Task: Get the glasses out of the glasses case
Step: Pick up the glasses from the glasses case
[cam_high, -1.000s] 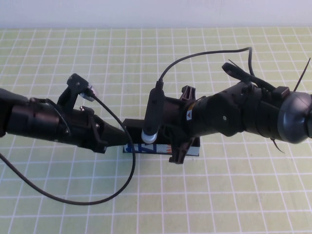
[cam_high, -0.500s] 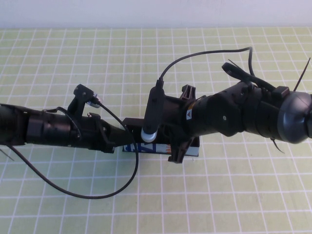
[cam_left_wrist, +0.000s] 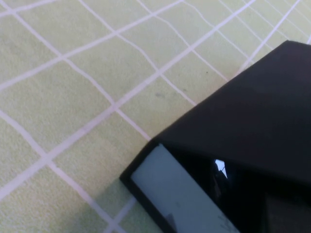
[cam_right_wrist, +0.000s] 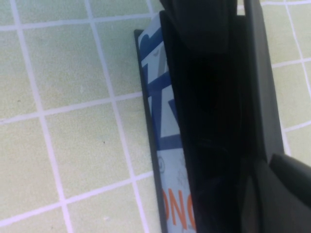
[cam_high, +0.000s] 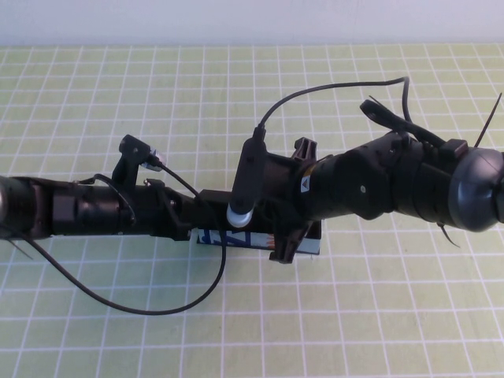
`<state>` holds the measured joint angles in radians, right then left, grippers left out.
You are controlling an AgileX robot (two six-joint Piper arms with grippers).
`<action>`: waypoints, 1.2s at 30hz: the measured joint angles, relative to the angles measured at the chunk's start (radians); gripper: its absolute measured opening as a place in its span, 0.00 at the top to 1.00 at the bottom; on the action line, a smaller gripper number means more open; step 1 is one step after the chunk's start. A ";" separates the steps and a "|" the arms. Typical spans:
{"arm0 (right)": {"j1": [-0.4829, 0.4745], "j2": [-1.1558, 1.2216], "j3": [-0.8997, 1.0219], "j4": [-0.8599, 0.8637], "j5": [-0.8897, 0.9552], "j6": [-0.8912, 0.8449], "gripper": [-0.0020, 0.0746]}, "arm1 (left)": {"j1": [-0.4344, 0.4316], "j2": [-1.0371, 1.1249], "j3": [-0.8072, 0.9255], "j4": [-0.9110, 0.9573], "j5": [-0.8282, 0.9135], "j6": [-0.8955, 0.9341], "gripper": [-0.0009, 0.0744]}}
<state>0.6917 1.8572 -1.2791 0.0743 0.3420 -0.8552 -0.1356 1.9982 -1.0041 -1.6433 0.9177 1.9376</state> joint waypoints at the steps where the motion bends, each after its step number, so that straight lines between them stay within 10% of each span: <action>1: 0.000 0.000 0.000 0.005 0.000 0.000 0.97 | 0.000 0.002 0.000 -0.003 0.002 0.006 0.99; 7: -0.002 0.000 0.000 0.032 0.000 0.004 0.95 | 0.000 0.002 -0.001 -0.008 -0.002 0.014 0.99; 16: -0.002 -0.059 0.000 0.060 0.036 0.067 0.65 | 0.000 0.002 -0.001 -0.010 -0.002 0.014 0.99; 25: -0.002 -0.176 0.000 0.175 0.311 0.478 0.95 | 0.000 0.002 -0.002 -0.011 -0.002 0.005 0.99; 36: -0.002 -0.074 0.018 0.210 0.312 0.579 0.99 | 0.000 0.002 -0.002 -0.011 -0.002 0.003 0.99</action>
<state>0.6899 1.7836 -1.2610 0.2843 0.6539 -0.2761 -0.1356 2.0002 -1.0065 -1.6540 0.9161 1.9409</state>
